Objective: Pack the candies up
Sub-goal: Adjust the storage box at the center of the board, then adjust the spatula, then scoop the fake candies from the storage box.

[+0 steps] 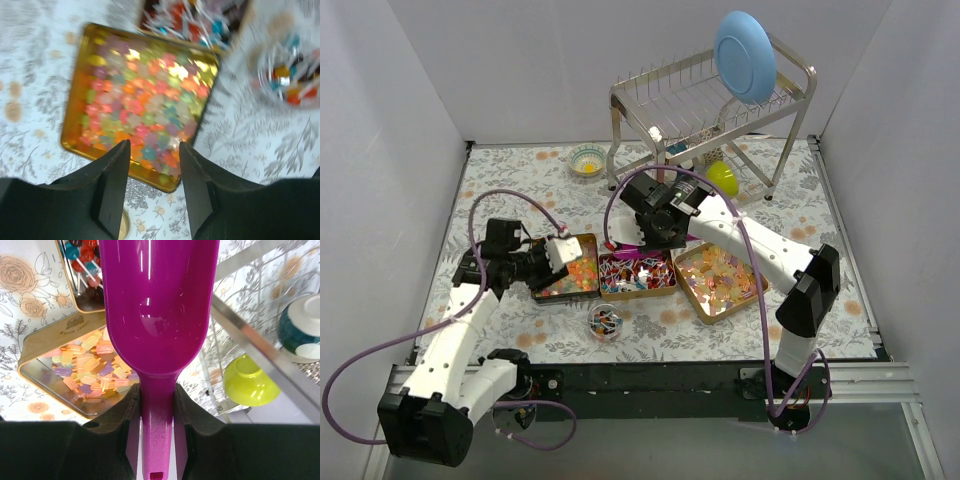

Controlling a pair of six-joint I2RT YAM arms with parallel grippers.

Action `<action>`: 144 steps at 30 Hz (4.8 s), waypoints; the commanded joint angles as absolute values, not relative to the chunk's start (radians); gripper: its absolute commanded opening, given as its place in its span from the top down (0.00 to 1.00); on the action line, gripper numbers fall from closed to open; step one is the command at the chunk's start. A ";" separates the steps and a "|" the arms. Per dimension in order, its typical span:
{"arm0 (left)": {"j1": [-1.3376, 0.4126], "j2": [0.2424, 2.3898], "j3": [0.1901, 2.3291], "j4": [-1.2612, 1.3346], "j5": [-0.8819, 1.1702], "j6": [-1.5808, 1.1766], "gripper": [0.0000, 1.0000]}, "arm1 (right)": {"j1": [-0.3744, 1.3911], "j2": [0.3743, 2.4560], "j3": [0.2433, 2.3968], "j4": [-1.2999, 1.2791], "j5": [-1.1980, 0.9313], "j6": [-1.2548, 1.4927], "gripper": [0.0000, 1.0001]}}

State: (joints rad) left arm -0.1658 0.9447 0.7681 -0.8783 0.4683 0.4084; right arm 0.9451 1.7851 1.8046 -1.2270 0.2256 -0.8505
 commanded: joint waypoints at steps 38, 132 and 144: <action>-0.002 1.144 0.867 -0.499 0.815 -0.773 0.54 | 1.098 1.845 2.167 -1.019 -0.141 -0.910 0.99; 0.531 1.338 0.611 -0.939 0.584 -1.226 1.00 | 1.216 2.220 1.988 -0.903 0.425 -1.602 0.99; 0.515 1.381 0.589 -0.868 0.612 -1.229 1.00 | 1.241 2.290 2.046 -0.936 0.354 -1.552 0.99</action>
State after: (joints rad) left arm 0.5194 1.3727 0.6022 -0.9054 0.5777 -1.2240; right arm 1.2144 2.2341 2.0277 -0.7795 0.4587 -1.4384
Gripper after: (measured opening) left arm 0.009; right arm 0.329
